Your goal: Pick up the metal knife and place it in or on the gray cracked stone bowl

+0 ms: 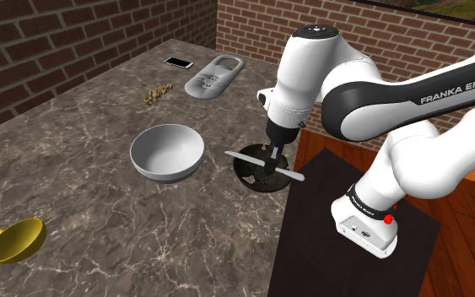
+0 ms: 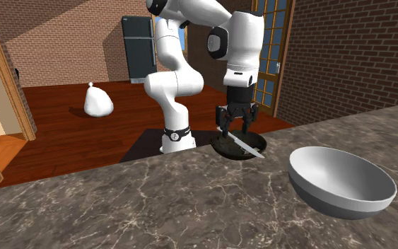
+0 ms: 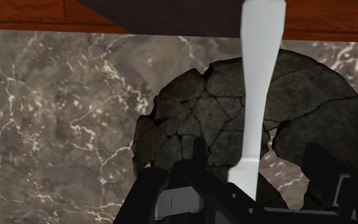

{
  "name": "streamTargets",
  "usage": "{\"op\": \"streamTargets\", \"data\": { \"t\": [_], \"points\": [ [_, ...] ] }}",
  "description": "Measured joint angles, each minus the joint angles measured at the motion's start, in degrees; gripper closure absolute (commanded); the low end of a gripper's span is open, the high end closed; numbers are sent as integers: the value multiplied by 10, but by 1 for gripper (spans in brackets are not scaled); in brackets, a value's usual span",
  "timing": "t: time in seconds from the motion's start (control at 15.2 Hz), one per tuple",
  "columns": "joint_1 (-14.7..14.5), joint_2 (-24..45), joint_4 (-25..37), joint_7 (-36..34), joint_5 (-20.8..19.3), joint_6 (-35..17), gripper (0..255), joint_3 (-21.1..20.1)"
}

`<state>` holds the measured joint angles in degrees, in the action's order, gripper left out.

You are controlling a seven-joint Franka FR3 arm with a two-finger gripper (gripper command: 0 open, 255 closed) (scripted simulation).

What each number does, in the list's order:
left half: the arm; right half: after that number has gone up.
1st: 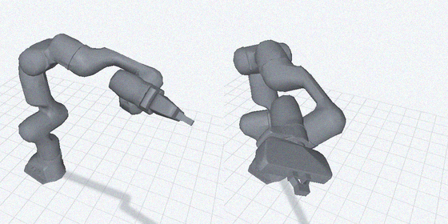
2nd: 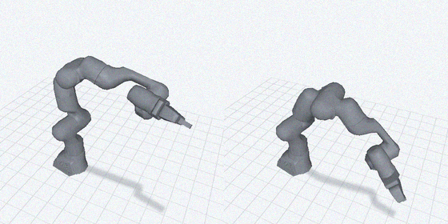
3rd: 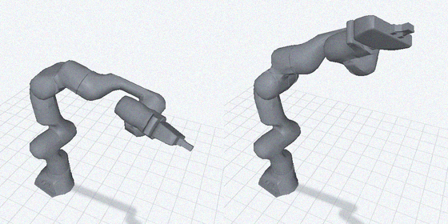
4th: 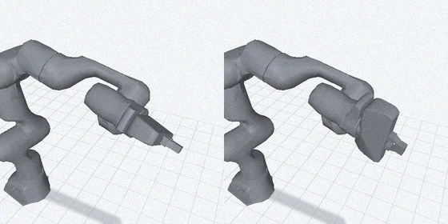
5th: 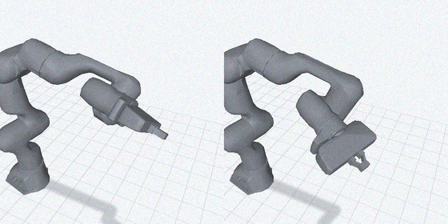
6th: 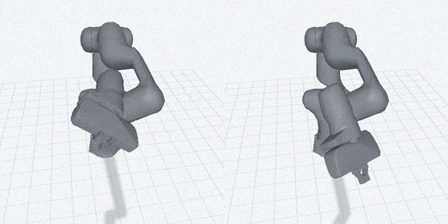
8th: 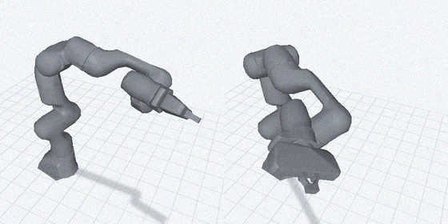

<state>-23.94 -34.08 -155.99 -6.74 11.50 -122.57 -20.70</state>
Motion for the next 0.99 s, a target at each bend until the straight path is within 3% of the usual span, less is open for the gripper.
{"op": "streamTargets", "data": {
  "t": [0.26, 0.59, 0.99],
  "points": [
    [0, 0, 0, 0, 0, 0, 0, 0],
    [1, -28, 46, 1, -7, 74, 0, 13],
    [1, -33, 53, 1, -8, 86, 0, 14]
  ]
}}
